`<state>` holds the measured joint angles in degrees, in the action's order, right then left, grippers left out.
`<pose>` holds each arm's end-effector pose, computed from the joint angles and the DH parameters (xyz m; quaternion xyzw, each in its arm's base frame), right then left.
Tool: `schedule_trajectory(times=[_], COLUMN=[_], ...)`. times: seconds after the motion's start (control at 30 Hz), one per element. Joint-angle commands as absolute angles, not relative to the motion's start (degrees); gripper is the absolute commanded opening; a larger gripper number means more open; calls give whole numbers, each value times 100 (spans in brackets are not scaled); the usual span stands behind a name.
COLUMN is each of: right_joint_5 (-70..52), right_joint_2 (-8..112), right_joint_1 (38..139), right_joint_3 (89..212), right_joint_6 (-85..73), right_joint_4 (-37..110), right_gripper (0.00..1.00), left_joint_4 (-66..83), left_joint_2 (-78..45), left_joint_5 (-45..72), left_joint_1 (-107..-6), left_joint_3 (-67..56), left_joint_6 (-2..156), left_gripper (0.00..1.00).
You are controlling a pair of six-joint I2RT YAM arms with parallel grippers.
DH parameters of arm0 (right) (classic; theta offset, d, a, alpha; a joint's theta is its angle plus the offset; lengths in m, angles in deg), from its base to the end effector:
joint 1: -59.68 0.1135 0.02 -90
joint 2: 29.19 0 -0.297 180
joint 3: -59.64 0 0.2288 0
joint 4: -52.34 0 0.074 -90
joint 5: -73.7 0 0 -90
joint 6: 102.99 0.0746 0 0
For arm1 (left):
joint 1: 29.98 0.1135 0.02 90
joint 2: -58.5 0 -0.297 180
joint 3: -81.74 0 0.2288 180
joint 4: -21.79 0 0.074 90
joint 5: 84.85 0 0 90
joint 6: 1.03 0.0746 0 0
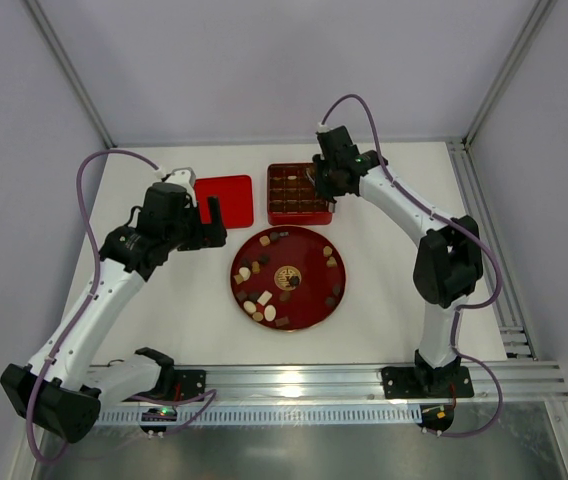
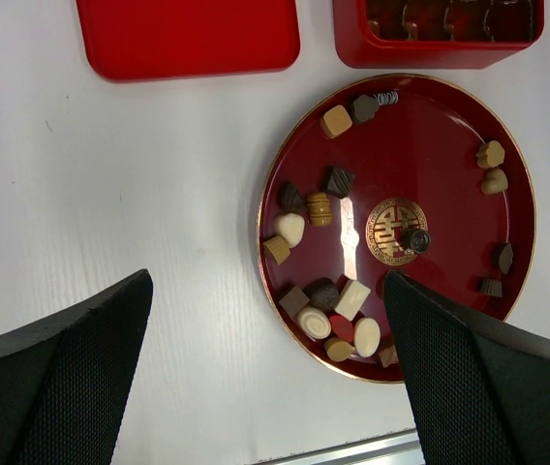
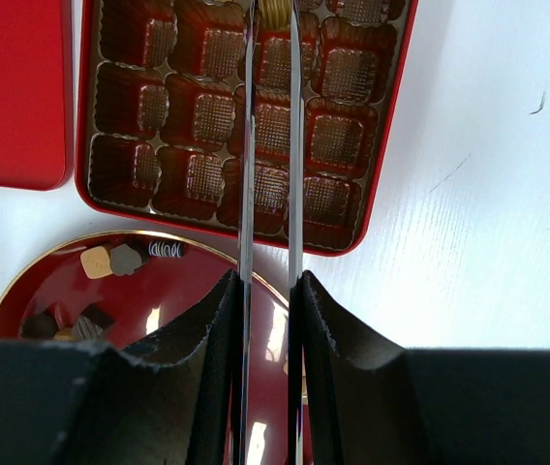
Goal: Pack the chocolate
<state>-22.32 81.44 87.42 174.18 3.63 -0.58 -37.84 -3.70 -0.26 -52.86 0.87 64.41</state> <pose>0.4020 0.2026 0.2952 -0.0723 0.9328 0.0864 0.3423 0.1964 -0.0753 0.3523 -0.0329 0.9084 -0.1274 0.3968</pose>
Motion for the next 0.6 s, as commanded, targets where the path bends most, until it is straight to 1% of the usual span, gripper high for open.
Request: schedule_trajectory(times=[0.0, 0.57], right_joint_5=[-2281, -2412], right_joint_2=[8137, 8533], right_joint_1=[8719, 8684], right_joint_3=[17645, 17865], right_joint_6=[292, 301], right_joint_4=[224, 268], right_gripper=[30, 31], left_joint_4=[-3692, -3684], left_joint_2=[-329, -364], left_joint_5=[-74, -92], left_joint_1=[-5292, -5292], left_joint_3=[-70, -87], left_joint_6=[6541, 6568], left_gripper=[100, 100])
